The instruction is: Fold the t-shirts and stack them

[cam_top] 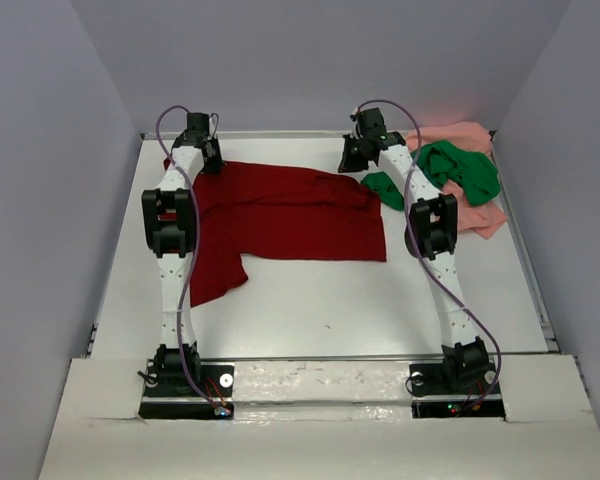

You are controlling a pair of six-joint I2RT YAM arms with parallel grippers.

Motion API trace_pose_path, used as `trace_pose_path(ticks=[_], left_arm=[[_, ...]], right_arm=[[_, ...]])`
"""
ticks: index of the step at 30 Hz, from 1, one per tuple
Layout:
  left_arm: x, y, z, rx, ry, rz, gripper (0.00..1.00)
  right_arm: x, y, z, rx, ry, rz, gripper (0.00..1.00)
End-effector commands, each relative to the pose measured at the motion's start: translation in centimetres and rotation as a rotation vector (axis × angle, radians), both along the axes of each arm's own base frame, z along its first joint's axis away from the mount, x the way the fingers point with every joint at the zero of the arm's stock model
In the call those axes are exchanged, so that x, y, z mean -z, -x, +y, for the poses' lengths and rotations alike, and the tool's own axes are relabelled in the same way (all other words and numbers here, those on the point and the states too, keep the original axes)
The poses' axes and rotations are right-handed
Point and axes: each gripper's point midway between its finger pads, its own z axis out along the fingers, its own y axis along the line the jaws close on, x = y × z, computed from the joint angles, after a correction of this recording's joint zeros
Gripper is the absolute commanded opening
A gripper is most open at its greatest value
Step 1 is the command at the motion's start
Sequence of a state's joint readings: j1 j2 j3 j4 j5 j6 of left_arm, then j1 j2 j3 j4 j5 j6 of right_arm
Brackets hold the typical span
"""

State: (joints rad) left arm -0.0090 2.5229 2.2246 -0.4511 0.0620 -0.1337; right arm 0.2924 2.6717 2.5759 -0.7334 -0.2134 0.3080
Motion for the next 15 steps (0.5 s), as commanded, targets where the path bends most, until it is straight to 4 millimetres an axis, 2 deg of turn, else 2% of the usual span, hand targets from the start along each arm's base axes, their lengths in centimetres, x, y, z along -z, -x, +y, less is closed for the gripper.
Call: trace_pose_path(ticks=[1, 2, 3, 6, 8, 9, 10, 11, 12, 13, 15], left_arm=[[0.8, -2.1, 0.3, -0.018, -0.013, -0.039, 0.00], [0.0, -2.4, 0.1, -0.008, -0.011, -0.045, 0.00], [0.3, -2.4, 0.0, 0.000, -0.009, -0.039, 0.00], [0.7, -2.4, -0.1, 0.009, -0.005, -0.033, 0.00], [-1.0, -3.1, 0.3, -0.004, -0.024, -0.088, 0.00], [-0.8, -3.0, 0.8, -0.011, -0.043, -0.101, 0.00], [-3.5, -3.4, 0.9, -0.019, -0.051, -0.165, 0.00], [-4.1, -3.6, 0.6, -0.024, -0.027, -0.189, 0.00], [-4.1, -3.4, 0.3, -0.019, -0.009, -0.183, 0.00], [-4.4, -3.3, 1.7, -0.040, -0.003, -0.182, 0.00], [-4.6, -2.9, 1.4, -0.035, -0.003, -0.174, 0.00]], right_arm=[[-4.9, -1.4, 0.7, 0.002, -0.037, -0.123, 0.00], [-5.6, -1.4, 0.7, 0.005, -0.040, -0.136, 0.00], [-5.5, -1.6, 0.7, 0.004, -0.041, -0.141, 0.00], [-7.2, -1.7, 0.9, 0.011, -0.062, -0.170, 0.00], [-7.6, -1.8, 0.9, 0.018, -0.072, -0.174, 0.00], [-7.2, -1.6, 0.9, 0.017, -0.070, -0.164, 0.00], [-7.9, -1.6, 0.8, 0.017, -0.071, -0.180, 0.00], [-7.9, -1.4, 0.8, 0.015, -0.068, -0.179, 0.00], [-7.9, -1.4, 0.6, 0.016, -0.058, -0.180, 0.00], [-7.4, -1.0, 0.4, 0.016, -0.046, -0.167, 0.00], [-8.4, -0.8, 0.1, 0.008, -0.034, -0.186, 0.00]])
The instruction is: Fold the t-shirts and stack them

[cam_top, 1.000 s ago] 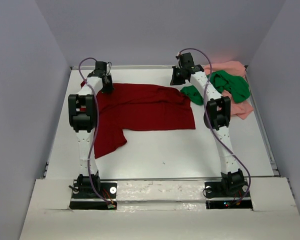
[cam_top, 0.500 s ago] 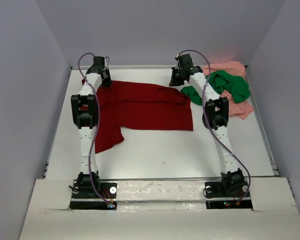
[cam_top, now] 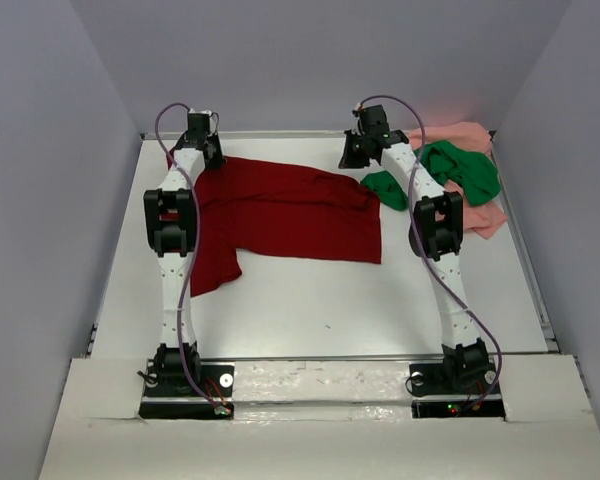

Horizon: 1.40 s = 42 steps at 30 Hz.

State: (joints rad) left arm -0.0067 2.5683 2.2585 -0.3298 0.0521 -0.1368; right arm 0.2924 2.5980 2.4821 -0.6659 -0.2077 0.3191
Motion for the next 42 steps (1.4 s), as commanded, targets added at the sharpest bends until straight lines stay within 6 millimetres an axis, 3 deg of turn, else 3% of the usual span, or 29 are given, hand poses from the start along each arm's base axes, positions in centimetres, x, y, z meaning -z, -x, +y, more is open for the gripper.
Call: trace_pose_path(ticks=[1, 3, 4, 5, 6, 7, 8, 9, 10, 11, 12, 13, 14, 15, 16, 19, 23, 27, 31, 38, 40, 42], left_arm=[[-5.1, 0.3, 0.9, -0.014, 0.000, -0.072, 0.00], [-5.4, 1.3, 0.9, -0.007, 0.002, -0.054, 0.00], [-7.4, 2.0, 0.5, 0.011, 0.008, -0.067, 0.00], [-7.0, 3.1, 0.3, 0.026, 0.015, -0.042, 0.10], [-7.5, 3.9, 0.0, 0.042, 0.022, -0.039, 0.21], [-10.7, 4.8, -0.3, 0.056, 0.029, -0.085, 0.36], [-11.6, 5.8, -0.6, 0.073, 0.042, -0.096, 0.49], [-10.1, 7.5, -0.8, 0.080, 0.049, -0.062, 0.65], [-10.7, 8.7, -0.9, 0.088, 0.052, -0.063, 0.67], [-13.5, 9.9, -1.3, 0.115, 0.054, -0.108, 0.69], [-12.6, 11.6, -1.4, 0.126, 0.057, -0.070, 0.69], [-14.4, 12.9, -1.7, 0.147, 0.055, -0.093, 0.69], [-14.7, 13.9, -1.7, 0.147, 0.056, -0.085, 0.69], [-13.6, 15.6, -2.0, 0.187, 0.053, -0.036, 0.69], [-14.5, 16.8, -2.0, 0.200, 0.046, -0.041, 0.69], [-13.0, 20.2, -2.1, 0.264, 0.049, 0.038, 0.69], [-10.9, 23.4, -2.2, 0.327, 0.069, 0.141, 0.67], [-8.1, 26.1, -3.2, 0.407, 0.128, 0.295, 0.66], [-5.8, 28.5, -4.4, 0.476, 0.204, 0.424, 0.63], [-5.4, 31.0, -5.5, 0.566, 0.235, 0.466, 0.64], [-5.6, 33.0, -6.4, 0.658, 0.302, 0.538, 0.63], [-5.2, 33.1, -6.0, 0.641, 0.279, 0.537, 0.61]], right_arm=[[-6.3, -0.3, 0.1, -0.018, -0.010, -0.136, 0.00], [-7.6, 0.6, 0.3, -0.052, -0.019, -0.146, 0.00], [-6.8, 1.5, 0.4, -0.079, -0.018, -0.119, 0.00], [-8.2, 2.2, 0.4, -0.091, -0.024, -0.133, 0.01], [-8.6, 3.0, 0.6, -0.121, -0.036, -0.127, 0.09], [-8.8, 3.7, 0.5, -0.134, -0.036, -0.121, 0.18], [-8.9, 4.4, 0.5, -0.148, -0.038, -0.113, 0.38], [-9.4, 5.9, 0.2, -0.161, -0.041, -0.099, 0.45], [-9.6, 7.0, 0.3, -0.187, -0.050, -0.089, 0.47], [-9.6, 7.8, 0.1, -0.202, -0.044, -0.085, 0.48], [-9.6, 8.7, -0.1, -0.208, -0.039, -0.074, 0.48], [-9.1, 10.5, -0.6, -0.215, -0.030, -0.042, 0.48], [-8.7, 11.5, -0.9, -0.224, -0.025, -0.022, 0.48], [-8.2, 12.5, -1.1, -0.246, -0.015, -0.008, 0.48], [-6.5, 14.0, -1.5, -0.260, -0.007, 0.049, 0.48], [-4.2, 18.1, -2.9, -0.294, 0.036, 0.158, 0.48], [-2.1, 20.9, -4.7, -0.296, 0.056, 0.233, 0.48], [-2.9, 21.4, -5.8, -0.272, 0.041, 0.220, 0.47], [-4.6, 20.6, -6.5, -0.246, 0.035, 0.170, 0.47], [-4.7, 19.8, -6.4, -0.237, 0.036, 0.159, 0.47], [-4.7, 19.6, -6.4, -0.236, 0.037, 0.157, 0.47], [-4.4, 19.5, -6.8, -0.228, 0.036, 0.162, 0.47]])
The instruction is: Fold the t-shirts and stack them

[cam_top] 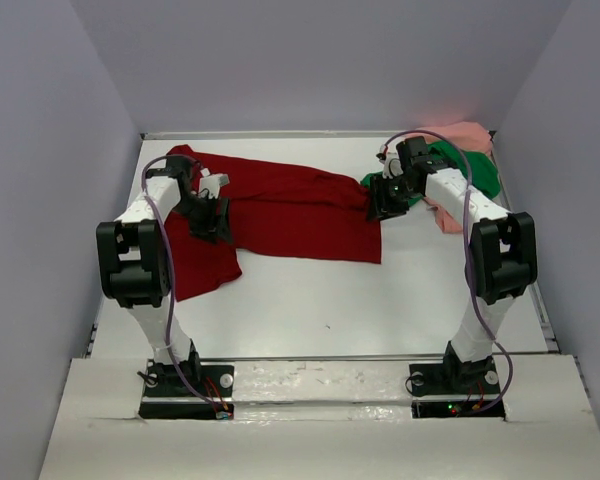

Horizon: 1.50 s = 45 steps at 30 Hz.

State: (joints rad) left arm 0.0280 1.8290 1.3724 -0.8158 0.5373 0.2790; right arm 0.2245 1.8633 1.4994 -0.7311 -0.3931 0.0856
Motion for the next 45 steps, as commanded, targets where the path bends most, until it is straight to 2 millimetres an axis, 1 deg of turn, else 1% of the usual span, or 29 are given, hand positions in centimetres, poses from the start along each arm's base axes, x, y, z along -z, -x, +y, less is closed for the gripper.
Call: trace_pose_path(ticks=[1, 2, 3, 4, 5, 6, 7, 9, 10, 12, 13, 14, 15, 17, 18, 19, 20, 21, 22, 23, 24, 27, 28, 29, 33, 34, 38, 45], left_arm=[[-1.4, 2.1, -0.7, 0.087, 0.037, 0.013, 0.61], [-2.1, 2.1, -0.7, 0.111, 0.027, -0.016, 0.61], [-2.5, 2.7, -0.5, 0.126, 0.013, 0.000, 0.61], [-2.7, 2.8, -0.2, 0.133, -0.002, -0.007, 0.61], [-3.3, 2.8, 0.7, 0.134, -0.058, -0.035, 0.61], [-3.3, 3.0, 1.1, 0.141, -0.080, -0.044, 0.61], [-3.6, 3.1, 1.9, 0.138, -0.129, -0.059, 0.61], [-3.6, 3.5, 2.0, 0.158, -0.139, -0.067, 0.61], [-3.1, 4.1, 2.0, 0.170, -0.138, -0.057, 0.61], [-2.7, 4.6, 2.2, 0.178, -0.165, -0.064, 0.61], [-2.3, 5.5, 1.9, 0.208, -0.147, -0.045, 0.61], [-2.5, 6.1, 0.8, 0.254, -0.129, -0.056, 0.61], [-2.5, 5.6, 0.7, 0.245, -0.141, -0.083, 0.61], [-2.2, 6.0, -0.1, 0.271, -0.159, -0.091, 0.62], [-2.0, 6.7, -0.8, 0.315, -0.133, -0.078, 0.62], [-1.6, 7.3, -2.0, 0.361, -0.118, -0.065, 0.62], [-1.4, 7.4, -2.4, 0.378, -0.122, -0.062, 0.62], [-1.2, 6.7, -2.7, 0.376, -0.132, -0.088, 0.62], [-1.1, 6.5, -3.0, 0.375, -0.133, -0.091, 0.62], [-0.8, 6.7, -3.9, 0.402, -0.126, -0.085, 0.62], [-0.6, 6.7, -4.3, 0.393, -0.123, -0.075, 0.62], [0.5, 6.1, -4.6, 0.368, -0.145, -0.057, 0.61], [0.9, 6.1, -4.6, 0.361, -0.150, -0.049, 0.61], [1.4, 5.4, -4.2, 0.319, -0.184, -0.057, 0.61], [2.6, 5.3, -3.8, 0.269, -0.220, -0.032, 0.60], [2.5, 5.2, -3.8, 0.260, -0.227, -0.034, 0.59], [3.5, 5.0, -3.2, 0.222, -0.277, -0.012, 0.59], [3.7, 5.0, -3.1, 0.211, -0.298, -0.010, 0.59]], right_arm=[[-1.9, -1.4, 0.2, -0.006, -0.018, -0.075, 0.47], [-1.8, -1.5, 0.1, -0.005, -0.013, -0.078, 0.46], [-1.9, -1.4, 0.1, -0.005, -0.013, -0.081, 0.46], [-2.0, -1.4, 0.1, -0.004, -0.015, -0.082, 0.46], [-2.1, -1.4, 0.2, -0.005, -0.018, -0.086, 0.46], [-2.2, -1.4, 0.2, -0.006, -0.020, -0.088, 0.46], [-2.4, -1.4, 0.2, -0.005, -0.023, -0.093, 0.46], [-2.5, -1.4, 0.3, -0.008, -0.029, -0.095, 0.46], [-2.6, -1.4, 0.4, -0.011, -0.033, -0.097, 0.46], [-2.7, -1.4, 0.4, -0.010, -0.032, -0.099, 0.46], [-2.6, -1.3, 0.4, -0.010, -0.032, -0.098, 0.46], [-2.8, -1.3, 0.4, -0.011, -0.034, -0.102, 0.46], [-2.8, -1.2, 0.4, -0.010, -0.036, -0.101, 0.46], [-2.8, -1.2, 0.4, -0.010, -0.036, -0.102, 0.46], [-2.8, -1.3, 0.4, -0.011, -0.038, -0.102, 0.46], [-2.9, -1.3, 0.5, -0.012, -0.043, -0.103, 0.46], [-2.9, -1.3, 0.5, -0.011, -0.043, -0.101, 0.46], [-2.9, -1.3, 0.5, -0.012, -0.042, -0.102, 0.46], [-2.9, -1.4, 0.5, -0.011, -0.043, -0.103, 0.45], [-2.9, -1.3, 0.5, -0.011, -0.043, -0.101, 0.45], [-2.9, -1.3, 0.5, -0.012, -0.041, -0.103, 0.45], [-3.1, -1.1, 0.6, -0.019, -0.047, -0.106, 0.45], [-3.3, -1.1, 0.6, -0.018, -0.050, -0.111, 0.45], [-3.4, -1.0, 0.6, -0.019, -0.051, -0.111, 0.45], [-3.7, -1.0, 0.8, -0.024, -0.063, -0.114, 0.45], [-3.7, -1.0, 0.8, -0.023, -0.064, -0.114, 0.45], [-3.8, -0.9, 0.9, -0.030, -0.072, -0.113, 0.45], [-3.8, -1.0, 0.5, -0.020, -0.071, -0.114, 0.45]])
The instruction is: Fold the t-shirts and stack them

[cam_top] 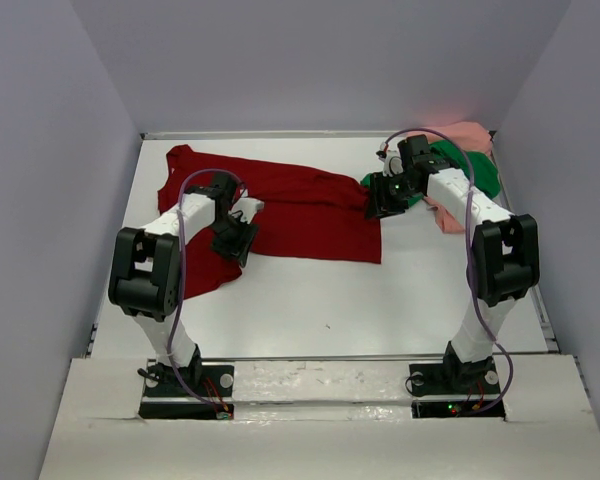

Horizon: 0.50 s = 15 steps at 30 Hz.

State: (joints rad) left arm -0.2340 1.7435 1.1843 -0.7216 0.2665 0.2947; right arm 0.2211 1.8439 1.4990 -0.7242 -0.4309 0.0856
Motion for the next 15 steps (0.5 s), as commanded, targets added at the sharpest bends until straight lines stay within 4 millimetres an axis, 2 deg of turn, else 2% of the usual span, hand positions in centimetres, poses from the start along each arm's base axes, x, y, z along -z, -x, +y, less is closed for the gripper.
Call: trace_pose_path(ticks=[1, 5, 10, 15], left_arm=[[0.3, 0.4, 0.2, -0.019, -0.027, 0.010, 0.59], [0.4, 0.6, -0.2, -0.001, -0.026, 0.020, 0.58], [1.2, 0.9, -0.5, 0.013, -0.046, 0.058, 0.49], [2.1, 0.9, 0.1, 0.004, -0.093, 0.077, 0.48]], right_arm=[[-2.6, -1.0, 0.1, -0.003, -0.031, -0.092, 0.45], [-2.5, -1.2, 0.1, -0.002, -0.031, -0.088, 0.45], [-2.4, -1.1, 0.1, -0.002, -0.033, -0.083, 0.45], [-2.4, -1.3, -0.2, 0.003, -0.034, -0.083, 0.45]])
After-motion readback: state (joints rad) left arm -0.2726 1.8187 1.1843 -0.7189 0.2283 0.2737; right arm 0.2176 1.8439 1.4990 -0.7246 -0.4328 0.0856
